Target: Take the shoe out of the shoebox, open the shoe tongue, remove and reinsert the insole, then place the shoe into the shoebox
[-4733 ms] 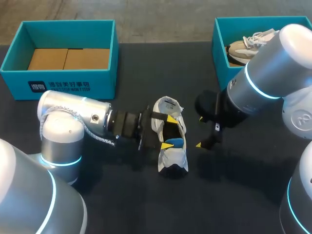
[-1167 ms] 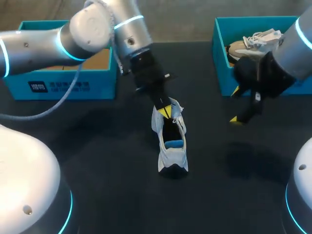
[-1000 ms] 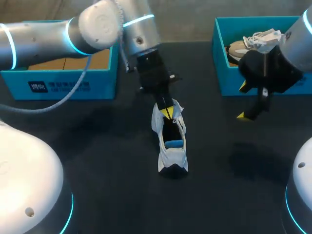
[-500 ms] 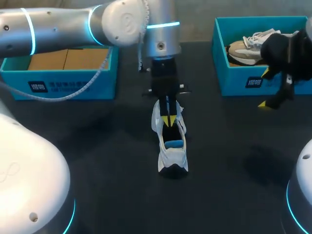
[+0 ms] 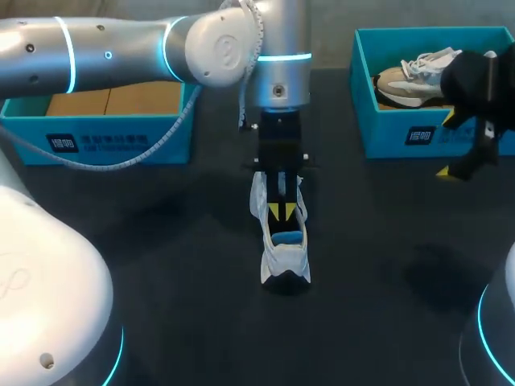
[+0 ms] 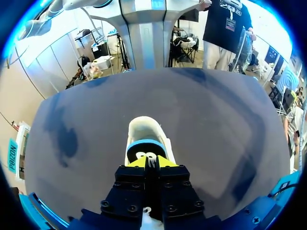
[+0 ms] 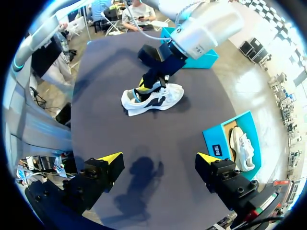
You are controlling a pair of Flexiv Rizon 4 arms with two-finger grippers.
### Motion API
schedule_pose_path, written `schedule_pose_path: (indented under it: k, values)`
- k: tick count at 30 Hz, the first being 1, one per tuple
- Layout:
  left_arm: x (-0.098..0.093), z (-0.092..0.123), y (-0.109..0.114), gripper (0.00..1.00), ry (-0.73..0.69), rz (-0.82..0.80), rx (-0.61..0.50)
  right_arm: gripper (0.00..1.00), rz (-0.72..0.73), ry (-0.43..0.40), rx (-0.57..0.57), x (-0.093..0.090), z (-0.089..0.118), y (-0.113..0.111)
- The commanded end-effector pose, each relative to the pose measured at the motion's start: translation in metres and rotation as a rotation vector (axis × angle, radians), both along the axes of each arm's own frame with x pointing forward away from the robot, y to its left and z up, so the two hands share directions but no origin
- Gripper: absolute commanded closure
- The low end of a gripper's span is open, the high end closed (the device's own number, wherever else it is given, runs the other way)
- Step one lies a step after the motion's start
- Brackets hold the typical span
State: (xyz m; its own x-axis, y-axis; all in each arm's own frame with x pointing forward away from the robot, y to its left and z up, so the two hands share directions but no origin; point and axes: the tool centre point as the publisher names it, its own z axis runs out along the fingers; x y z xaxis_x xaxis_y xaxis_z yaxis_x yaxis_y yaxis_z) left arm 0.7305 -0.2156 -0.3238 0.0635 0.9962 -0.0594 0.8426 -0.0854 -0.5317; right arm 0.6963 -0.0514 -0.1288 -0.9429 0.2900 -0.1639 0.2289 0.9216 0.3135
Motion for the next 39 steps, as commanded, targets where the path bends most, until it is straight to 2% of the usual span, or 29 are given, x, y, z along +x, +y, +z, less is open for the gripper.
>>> schedule_pose_path:
  k: [1, 9, 20, 31, 34, 39]
  values:
    - [-0.005, -0.008, -0.001, 0.91, 0.001, -0.001, -0.002, 0.00, 0.000, 0.001, -0.001, 0.001, -0.001, 0.000]
    - [-0.021, -0.023, -0.008, 0.94, 0.017, -0.017, 0.003, 0.00, 0.000, 0.001, -0.001, 0.001, -0.001, 0.000]
    - [-0.030, -0.041, -0.007, 1.00, -0.002, -0.017, 0.023, 0.00, 0.000, 0.001, -0.001, 0.001, -0.001, 0.000]
    - [-0.033, -0.012, -0.003, 0.99, -0.015, 0.004, -0.001, 0.00, 0.000, 0.001, -0.001, 0.001, -0.001, 0.000]
    - [-0.038, -0.013, -0.005, 0.98, -0.014, -0.009, -0.002, 0.00, 0.000, 0.001, -0.001, 0.001, -0.001, 0.000]
    - [-0.042, -0.026, -0.009, 1.00, 0.003, -0.019, -0.003, 0.00, 0.000, 0.001, -0.001, 0.001, -0.001, 0.000]
